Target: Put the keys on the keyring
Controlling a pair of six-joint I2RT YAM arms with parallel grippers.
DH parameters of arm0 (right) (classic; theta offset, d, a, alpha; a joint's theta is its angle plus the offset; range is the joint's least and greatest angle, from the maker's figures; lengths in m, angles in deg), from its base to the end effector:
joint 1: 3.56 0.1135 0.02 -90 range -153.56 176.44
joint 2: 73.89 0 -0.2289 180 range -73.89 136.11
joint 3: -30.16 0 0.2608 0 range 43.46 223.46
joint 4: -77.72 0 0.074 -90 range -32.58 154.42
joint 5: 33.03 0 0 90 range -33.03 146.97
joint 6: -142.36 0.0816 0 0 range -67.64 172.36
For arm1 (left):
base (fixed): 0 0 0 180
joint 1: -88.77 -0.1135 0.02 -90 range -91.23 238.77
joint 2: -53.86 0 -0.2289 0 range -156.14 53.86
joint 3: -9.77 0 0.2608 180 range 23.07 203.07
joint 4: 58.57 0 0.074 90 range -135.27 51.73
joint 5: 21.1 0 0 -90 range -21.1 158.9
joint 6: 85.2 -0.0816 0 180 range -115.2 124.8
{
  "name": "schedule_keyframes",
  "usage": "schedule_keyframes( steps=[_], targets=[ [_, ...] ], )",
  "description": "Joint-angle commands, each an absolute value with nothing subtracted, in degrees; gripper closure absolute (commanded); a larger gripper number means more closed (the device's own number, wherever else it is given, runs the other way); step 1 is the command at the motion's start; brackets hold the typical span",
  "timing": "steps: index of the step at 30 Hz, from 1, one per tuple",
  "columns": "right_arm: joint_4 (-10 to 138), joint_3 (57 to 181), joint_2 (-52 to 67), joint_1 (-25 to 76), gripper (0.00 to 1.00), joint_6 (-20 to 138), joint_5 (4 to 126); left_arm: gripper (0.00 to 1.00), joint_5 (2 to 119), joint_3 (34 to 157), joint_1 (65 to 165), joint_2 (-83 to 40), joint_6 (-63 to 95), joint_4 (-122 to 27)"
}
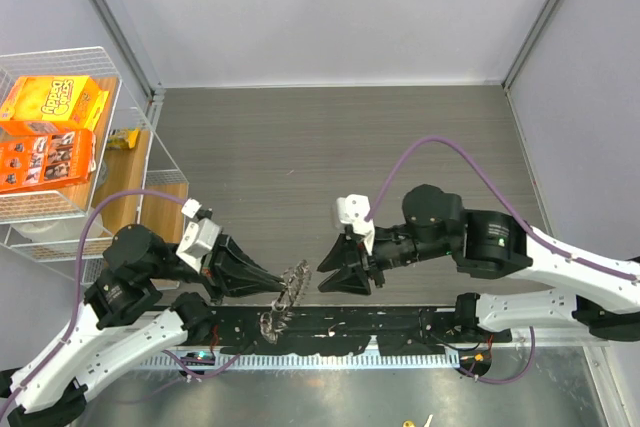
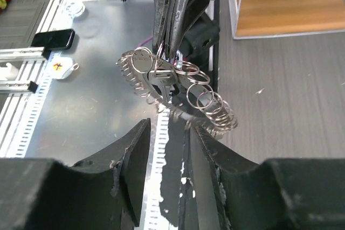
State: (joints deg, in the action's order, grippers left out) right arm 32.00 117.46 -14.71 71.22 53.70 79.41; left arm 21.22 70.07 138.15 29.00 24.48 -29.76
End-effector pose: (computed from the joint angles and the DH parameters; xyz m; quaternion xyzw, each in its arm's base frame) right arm 0.0422 0.2737 0.3878 -0.5654 0.5658 0.4808 0.3593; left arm 0.0537 -0.1553 0.3758 0.4477 0.5106 -0.6086 0.4104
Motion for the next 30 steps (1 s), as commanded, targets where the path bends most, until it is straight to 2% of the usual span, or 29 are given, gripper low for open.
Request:
schedule_keyframes(
  steps=[1,11,30],
  targets=[
    [40.3,115.5,-17.0,73.0,0.58,51.0,74.7,1.00,22.7,68.2,138.3,30.5,28.9,-42.6],
    [42.6,120.2,-14.6,76.7,0.58,45.1,72.3,1.00,26.4,64.3,138.3,32.3,34.5,-54.0],
    [44.6,124.5,-10.3,76.9,0.68,45.7,73.6,1.00,26.9,63.2,138.3,34.1,34.9,-55.4]
  ],
)
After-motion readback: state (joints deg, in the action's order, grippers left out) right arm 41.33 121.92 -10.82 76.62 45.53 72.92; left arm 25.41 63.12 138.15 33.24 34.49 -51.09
